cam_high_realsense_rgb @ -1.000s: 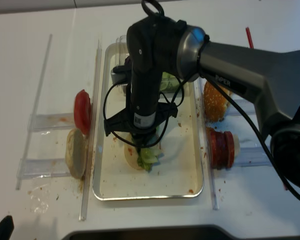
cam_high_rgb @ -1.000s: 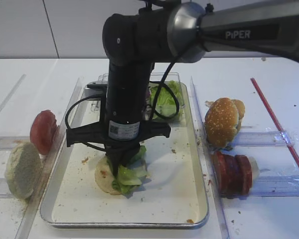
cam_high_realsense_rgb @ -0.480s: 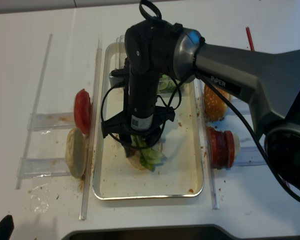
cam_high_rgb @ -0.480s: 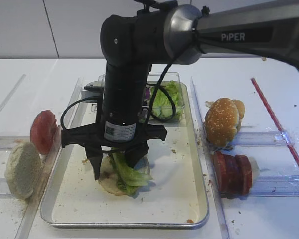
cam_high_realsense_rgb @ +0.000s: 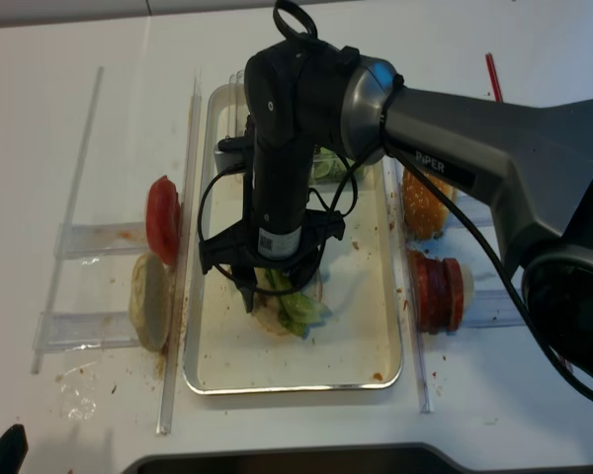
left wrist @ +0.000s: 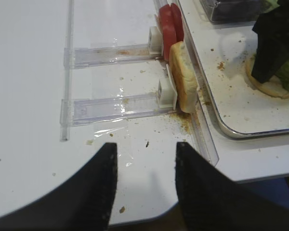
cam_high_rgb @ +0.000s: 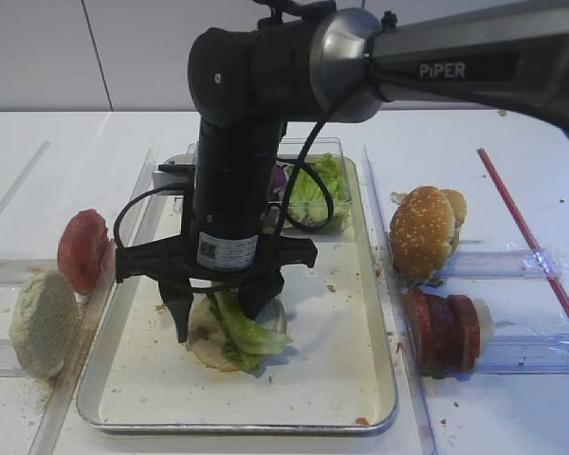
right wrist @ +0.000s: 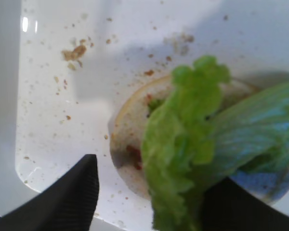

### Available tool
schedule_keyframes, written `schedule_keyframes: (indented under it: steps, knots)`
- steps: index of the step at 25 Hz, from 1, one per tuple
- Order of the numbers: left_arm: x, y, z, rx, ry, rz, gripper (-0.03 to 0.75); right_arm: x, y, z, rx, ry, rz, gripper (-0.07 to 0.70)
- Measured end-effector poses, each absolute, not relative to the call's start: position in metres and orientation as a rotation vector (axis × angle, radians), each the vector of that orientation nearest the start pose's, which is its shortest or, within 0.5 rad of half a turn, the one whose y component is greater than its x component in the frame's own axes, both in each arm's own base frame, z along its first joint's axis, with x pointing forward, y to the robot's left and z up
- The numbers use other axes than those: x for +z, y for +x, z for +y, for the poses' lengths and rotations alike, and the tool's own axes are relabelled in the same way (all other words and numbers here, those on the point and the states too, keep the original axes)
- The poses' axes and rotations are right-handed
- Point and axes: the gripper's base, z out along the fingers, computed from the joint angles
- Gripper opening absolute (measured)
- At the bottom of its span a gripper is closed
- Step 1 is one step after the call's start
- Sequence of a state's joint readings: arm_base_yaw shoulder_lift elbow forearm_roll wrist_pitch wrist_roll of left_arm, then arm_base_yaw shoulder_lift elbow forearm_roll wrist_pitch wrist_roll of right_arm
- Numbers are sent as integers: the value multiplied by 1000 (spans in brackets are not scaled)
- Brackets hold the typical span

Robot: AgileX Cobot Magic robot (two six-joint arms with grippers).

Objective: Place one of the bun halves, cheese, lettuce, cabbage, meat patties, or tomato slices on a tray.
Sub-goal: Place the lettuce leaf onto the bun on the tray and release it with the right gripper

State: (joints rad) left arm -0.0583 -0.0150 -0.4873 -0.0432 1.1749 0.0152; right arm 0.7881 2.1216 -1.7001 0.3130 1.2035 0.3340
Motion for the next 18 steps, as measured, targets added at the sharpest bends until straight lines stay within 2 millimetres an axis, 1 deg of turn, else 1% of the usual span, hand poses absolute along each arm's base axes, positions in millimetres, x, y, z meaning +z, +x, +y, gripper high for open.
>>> schedule_keyframes:
  steps: [10, 18]
  knots:
    - [265, -11, -3, -78, 84, 2155, 286, 204, 283, 319, 415, -574, 3168, 473]
    - [265, -11, -3, -78, 84, 2155, 286, 206, 284, 318, 403, -561, 3166, 474]
